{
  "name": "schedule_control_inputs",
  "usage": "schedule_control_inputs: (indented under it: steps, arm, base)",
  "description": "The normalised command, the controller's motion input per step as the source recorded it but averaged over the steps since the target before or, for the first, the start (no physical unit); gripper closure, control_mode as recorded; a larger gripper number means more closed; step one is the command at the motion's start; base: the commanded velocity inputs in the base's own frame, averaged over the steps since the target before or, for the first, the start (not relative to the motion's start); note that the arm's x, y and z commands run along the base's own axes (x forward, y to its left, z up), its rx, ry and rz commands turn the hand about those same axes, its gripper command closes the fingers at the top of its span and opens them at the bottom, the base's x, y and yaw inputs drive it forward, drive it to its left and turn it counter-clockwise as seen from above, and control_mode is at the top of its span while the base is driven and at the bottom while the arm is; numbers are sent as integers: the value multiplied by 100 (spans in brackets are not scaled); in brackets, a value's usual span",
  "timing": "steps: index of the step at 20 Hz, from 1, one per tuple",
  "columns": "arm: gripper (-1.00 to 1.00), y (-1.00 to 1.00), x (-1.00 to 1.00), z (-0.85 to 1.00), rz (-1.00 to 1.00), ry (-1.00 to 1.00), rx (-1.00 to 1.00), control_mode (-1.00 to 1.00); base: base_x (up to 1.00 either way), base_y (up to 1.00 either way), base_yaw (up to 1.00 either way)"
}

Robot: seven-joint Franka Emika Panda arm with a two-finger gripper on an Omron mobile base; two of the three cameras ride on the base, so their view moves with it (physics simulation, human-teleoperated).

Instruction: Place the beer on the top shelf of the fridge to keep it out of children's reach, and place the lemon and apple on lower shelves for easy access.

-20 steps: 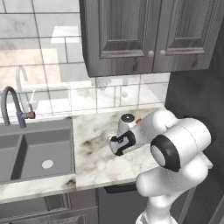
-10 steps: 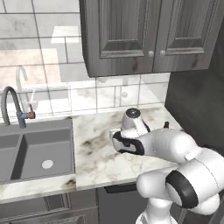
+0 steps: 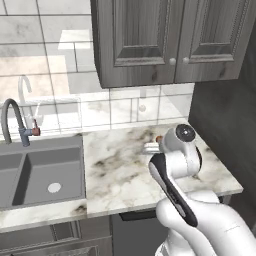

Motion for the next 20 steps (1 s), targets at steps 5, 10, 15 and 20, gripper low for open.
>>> schedule_control_inputs:
  steps: [5,10,15,20]
  arm:
    - [100,-20,-48,100,4,-10,0,-100]
    - [100,-19,-50,100,2,0,0,-100]
    - [100,-16,-62,93,0,3,-3,-100]
    - [100,-16,-80,76,0,4,-6,-100]
  base:
    - [0,0,0]
    - [0,0,0]
    - [0,0,0]
    - [0,0,0]
